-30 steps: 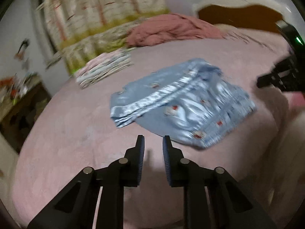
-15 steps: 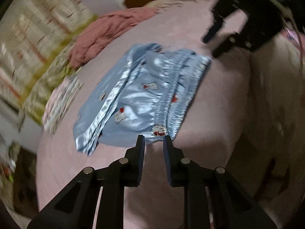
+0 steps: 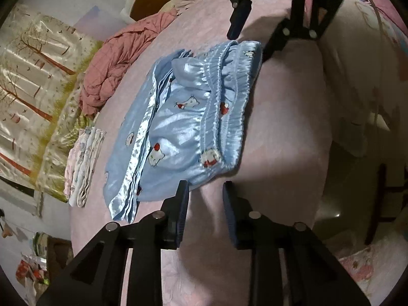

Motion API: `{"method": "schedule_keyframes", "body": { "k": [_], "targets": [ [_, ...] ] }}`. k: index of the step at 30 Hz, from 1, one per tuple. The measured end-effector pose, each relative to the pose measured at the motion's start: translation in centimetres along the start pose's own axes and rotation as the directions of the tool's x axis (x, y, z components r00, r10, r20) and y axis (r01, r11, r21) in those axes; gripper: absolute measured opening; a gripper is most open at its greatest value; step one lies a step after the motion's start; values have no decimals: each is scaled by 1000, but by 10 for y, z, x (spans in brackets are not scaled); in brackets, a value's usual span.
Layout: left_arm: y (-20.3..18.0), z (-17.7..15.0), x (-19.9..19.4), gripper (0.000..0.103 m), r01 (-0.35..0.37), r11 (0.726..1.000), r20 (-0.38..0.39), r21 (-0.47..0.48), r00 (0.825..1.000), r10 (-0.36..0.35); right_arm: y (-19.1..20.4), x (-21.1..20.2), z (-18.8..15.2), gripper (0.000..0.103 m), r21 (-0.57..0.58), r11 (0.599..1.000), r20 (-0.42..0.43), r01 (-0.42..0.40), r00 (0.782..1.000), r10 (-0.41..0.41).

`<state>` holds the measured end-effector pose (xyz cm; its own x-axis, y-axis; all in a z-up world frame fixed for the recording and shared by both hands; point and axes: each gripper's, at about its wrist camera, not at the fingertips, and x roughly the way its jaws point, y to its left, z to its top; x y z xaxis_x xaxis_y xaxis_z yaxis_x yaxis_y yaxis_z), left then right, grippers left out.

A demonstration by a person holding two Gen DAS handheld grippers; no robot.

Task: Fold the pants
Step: 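Move both open grippers to the elastic waistband of the pants, then close both grippers on the elastic waistband side by side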

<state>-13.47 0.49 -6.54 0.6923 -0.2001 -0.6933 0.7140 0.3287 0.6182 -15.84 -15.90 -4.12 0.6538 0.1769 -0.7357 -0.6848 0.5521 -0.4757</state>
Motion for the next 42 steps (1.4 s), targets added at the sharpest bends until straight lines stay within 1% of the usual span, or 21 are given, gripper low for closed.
{"method": "schedule_keyframes", "body": {
  "k": [4,6,9,12,13,15,16,18,19,20,22,24,27,28,30,31,33,35,39,41,42],
  "targets": [
    [-5,4,4,28,-39,998,39,40,999,37,8,7,4,46,-45,998,24,31,999,-30],
    [-5,7,3,31,-61,998,77,23,995,59,10,9,6,46,-54,998,37,42,999,-40],
    [-2,9,7,31,-69,998,92,3,993,68,10,12,8,46,-70,996,50,59,997,-55],
    [-3,10,6,31,-100,995,118,-13,988,101,9,13,10,46,-61,995,74,85,994,-80],
    [-1,10,4,30,-109,994,129,-26,985,111,8,14,10,46,-56,994,80,98,992,-93],
    [2,9,0,12,-113,992,150,-50,981,119,8,13,10,46,-57,989,98,136,987,-130],
    [5,9,-1,11,-110,992,155,-62,981,118,7,11,10,46,-54,988,105,142,985,-136],
    [11,10,-2,9,-105,990,156,-91,981,118,6,11,9,35,-43,992,111,118,987,-113],
    [16,11,-3,9,-103,988,163,-111,979,121,4,11,10,32,-39,993,110,108,989,-103],
    [19,11,-4,9,-101,986,167,-129,978,122,4,11,11,29,-35,994,112,105,989,-101],
    [28,15,-7,9,-89,980,171,-176,978,120,2,11,14,19,-26,993,131,117,985,-113],
    [36,18,-9,8,-86,969,160,-231,979,125,-2,8,17,18,2,995,147,104,984,-103],
    [51,20,-13,8,-65,943,151,-325,981,120,-17,1,22,17,76,996,179,52,982,-65],
    [53,20,-15,8,-57,939,160,-339,980,117,-22,-1,23,16,106,994,190,31,981,-51],
    [49,21,-17,8,-68,951,170,-303,978,124,-29,-2,24,16,127,992,198,-2,980,-24],
    [44,22,-15,9,-87,960,159,-267,978,133,-27,-2,24,16,108,994,189,-1,982,-20],
    [32,23,-9,9,-104,973,135,-206,982,133,-15,3,21,17,26,997,167,76,983,-79],
    [24,24,-2,9,-102,976,117,-190,985,126,-3,6,16,30,-31,995,145,93,985,-88],
    [16,27,8,9,-80,982,108,-174,989,100,15,13,7,40,-118,985,120,129,986,-115],
    [10,28,12,9,-54,988,102,-147,992,70,20,12,5,48,-140,979,134,145,983,-127],
    [6,29,14,9,-44,991,93,-129,994,56,22,10,5,49,-154,977,141,146,982,-124]
  ]
}}
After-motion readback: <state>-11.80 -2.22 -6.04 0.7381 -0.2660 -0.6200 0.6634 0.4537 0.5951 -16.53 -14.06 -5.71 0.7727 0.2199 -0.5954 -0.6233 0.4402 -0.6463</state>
